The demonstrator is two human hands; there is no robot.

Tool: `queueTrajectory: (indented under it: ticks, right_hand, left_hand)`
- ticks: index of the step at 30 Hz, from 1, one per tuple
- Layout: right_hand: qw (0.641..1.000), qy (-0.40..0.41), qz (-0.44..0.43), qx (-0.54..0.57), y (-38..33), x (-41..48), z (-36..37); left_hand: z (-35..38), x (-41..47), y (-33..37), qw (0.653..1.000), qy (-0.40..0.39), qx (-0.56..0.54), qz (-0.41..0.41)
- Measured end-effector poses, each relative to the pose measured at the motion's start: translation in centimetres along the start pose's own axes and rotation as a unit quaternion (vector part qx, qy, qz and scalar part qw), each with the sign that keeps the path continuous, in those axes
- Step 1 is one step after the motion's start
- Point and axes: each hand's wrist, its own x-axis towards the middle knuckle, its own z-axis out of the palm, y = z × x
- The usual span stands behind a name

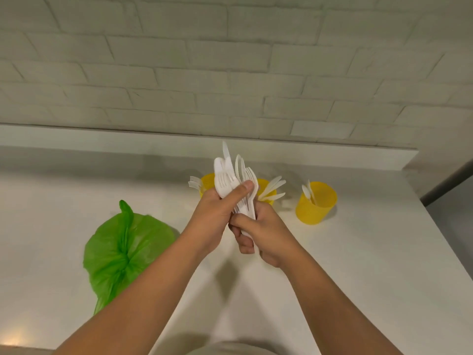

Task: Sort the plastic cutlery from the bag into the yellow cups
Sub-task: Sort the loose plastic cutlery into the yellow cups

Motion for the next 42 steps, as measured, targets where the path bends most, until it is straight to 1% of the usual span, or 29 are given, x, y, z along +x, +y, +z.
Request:
queueTrajectory:
  ticks: [3,5,6,7,9,10,11,12,13,15,17,18,19,22,24,25,26,27,29,31,32,34,36,38,40,42]
  right_hand:
    - [1.0,-0.007,0.011,-0.007,0.5,-0.4,-0.6]
    - [0.999,-0.028,0.017,-0.017,1.1,-0.8,-0.9]
    - [0.999,-0.042,0.018,-0.015,1.2,-0.9,-0.9]
    - [0.998,-0.057,0.017,-0.009,1.2,-1.0,-0.9]
    - [0.997,-0.075,0.019,0.017,0.8,-1.0,-0.9]
    - [0.996,-0.078,0.026,0.029,0.4,-0.9,-0.9]
    - [0.996,-0.079,0.035,0.033,0.0,-0.7,-0.9]
    - [0.996,-0.075,0.044,0.027,-0.3,-0.6,-0.9]
    - [0.996,-0.07,0.048,0.016,-0.5,-0.4,-0.9]
    - [0.997,-0.06,0.048,0.012,-0.5,-0.2,-0.9]
    - [0.997,-0.055,0.042,0.042,-0.4,0.0,-0.8]
    - [0.996,-0.054,0.041,0.056,-0.4,0.2,-0.8]
    - [0.996,-0.053,0.041,0.059,-0.5,0.4,-0.8]
    - [0.995,-0.069,0.054,0.054,-0.5,0.6,-0.7]
    - [0.99,-0.096,0.049,0.096,-0.5,0.6,-0.7]
    - [0.987,-0.095,0.039,0.12,-0.5,0.6,-0.5]
    - [0.989,-0.07,0.027,0.129,-0.3,0.7,-0.4]
    - [0.994,-0.023,0.008,0.11,0.1,0.9,-0.3]
    - [0.995,0.077,-0.061,0.01,1.0,1.1,0.0]
    - [0.98,0.129,-0.123,-0.086,1.9,1.2,0.2]
    - [0.972,0.146,-0.143,-0.116,2.2,1.2,0.2]
    - [0.955,0.192,-0.165,-0.154,2.7,1.7,0.4]
    - [0.935,0.239,-0.179,-0.193,3.2,2.3,0.6]
    - [0.921,0.264,-0.182,-0.22,3.6,2.6,1.2]
    - [0.916,0.268,-0.187,-0.233,3.7,2.6,1.7]
    - [0.91,0.272,-0.192,-0.247,3.6,2.7,2.0]
  left_hand:
    - [-0.6,0.3,0.5,0.999,-0.021,0.029,0.016]
    - [-1.3,1.2,1.2,0.999,-0.006,-0.008,0.031]
    - [-1.6,1.7,1.8,0.998,0.01,-0.004,0.059]
    - [-1.8,2.3,2.4,0.994,0.024,0.034,0.101]
    - [-1.7,2.8,3.0,0.976,0.03,0.144,0.163]
    - [-1.6,2.8,3.0,0.966,0.032,0.186,0.174]
    - [-1.5,2.8,2.8,0.962,0.043,0.203,0.177]
    - [-1.5,2.7,2.8,0.963,0.053,0.197,0.176]
    - [-1.6,2.7,2.9,0.967,0.054,0.18,0.17]
    - [-2.0,2.8,3.1,0.983,0.027,0.117,0.14]
    - [-2.1,2.6,3.0,0.998,-0.009,-0.006,0.069]
    - [-2.0,2.3,2.6,0.999,-0.014,-0.044,0.022]
    - [-1.8,1.9,2.0,0.998,-0.027,-0.05,-0.012]
    - [-0.9,0.5,0.2,0.992,-0.099,0.025,-0.069]
    - [-0.7,0.2,-0.2,0.992,-0.095,-0.003,-0.084]
    - [-0.8,0.3,-0.2,0.993,-0.079,-0.031,-0.087]
    - [-0.8,0.6,-0.3,0.993,-0.062,-0.058,-0.086]
    - [-0.9,0.8,-0.4,0.993,-0.051,-0.071,-0.079]
    - [-0.9,1.2,-0.7,0.995,-0.051,-0.053,-0.06]
    - [-0.5,1.4,-1.1,0.996,-0.047,-0.048,-0.052]
    - [-0.3,1.4,-1.3,0.996,-0.038,-0.059,-0.053]
    - [0.4,1.0,-1.7,0.994,-0.01,-0.093,-0.049]
    - [1.1,0.6,-2.6,0.987,0.022,-0.153,-0.038]
    - [1.5,0.5,-3.3,0.979,0.064,-0.192,-0.021]
    - [1.5,0.5,-3.3,0.975,0.088,-0.202,-0.011]
    - [1.4,0.6,-2.9,0.975,0.101,-0.196,-0.022]
